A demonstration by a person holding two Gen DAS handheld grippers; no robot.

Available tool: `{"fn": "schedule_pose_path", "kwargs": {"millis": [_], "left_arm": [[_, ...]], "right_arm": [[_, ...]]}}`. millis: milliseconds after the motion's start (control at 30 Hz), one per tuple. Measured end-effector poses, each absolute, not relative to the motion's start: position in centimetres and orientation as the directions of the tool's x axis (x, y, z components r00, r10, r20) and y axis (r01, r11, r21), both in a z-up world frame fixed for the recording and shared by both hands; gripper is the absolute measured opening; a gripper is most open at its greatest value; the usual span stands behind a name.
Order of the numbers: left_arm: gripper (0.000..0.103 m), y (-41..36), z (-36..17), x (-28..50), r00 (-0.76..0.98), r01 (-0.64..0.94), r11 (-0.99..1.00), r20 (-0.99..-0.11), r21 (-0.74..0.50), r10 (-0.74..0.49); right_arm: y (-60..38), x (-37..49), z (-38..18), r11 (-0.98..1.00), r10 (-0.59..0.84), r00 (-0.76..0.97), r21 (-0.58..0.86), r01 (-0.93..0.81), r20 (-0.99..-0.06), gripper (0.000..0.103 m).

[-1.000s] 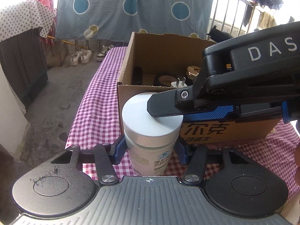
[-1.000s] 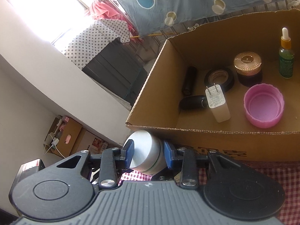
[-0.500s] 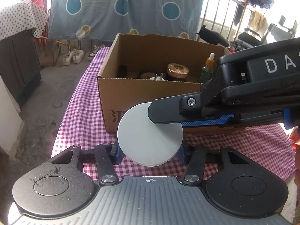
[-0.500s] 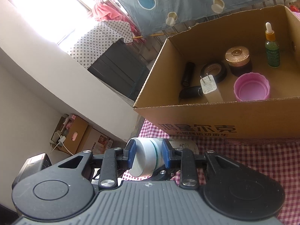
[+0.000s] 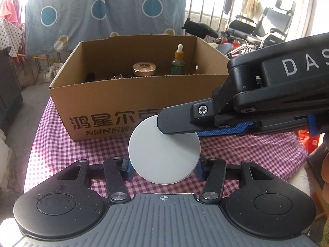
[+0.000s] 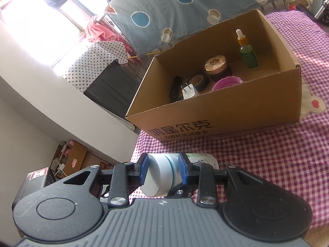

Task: Organize rigid objects
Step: 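Lift the white jar with the right gripper and carry it over the box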

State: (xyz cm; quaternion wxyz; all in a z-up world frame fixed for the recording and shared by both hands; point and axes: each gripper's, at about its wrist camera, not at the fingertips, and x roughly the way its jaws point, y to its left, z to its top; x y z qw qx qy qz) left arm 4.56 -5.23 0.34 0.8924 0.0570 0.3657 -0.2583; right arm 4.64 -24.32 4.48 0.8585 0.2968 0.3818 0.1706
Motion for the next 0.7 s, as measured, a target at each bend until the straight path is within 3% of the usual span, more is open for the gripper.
{"fn": "schedule_pose_path", "kwargs": {"millis": [467,700], "left_arm": [[0.055,-6.6,-1.4,5.2,0.571,0.552,0.833,-0.708,-0.043,-0.414],[0.055,-7.5,-2.2,5.6,0.570,0.552,0.833,-0.723,-0.013,-0.389]], "right_arm": [[-25.5,5.1,2.9,0.763,0.503,0.653,0.646,-0.026,-0.567,0.036],[-25.8,6.0,2.6,0.766,0.507,0.640,0.642,-0.027,-0.578,0.043]]}}
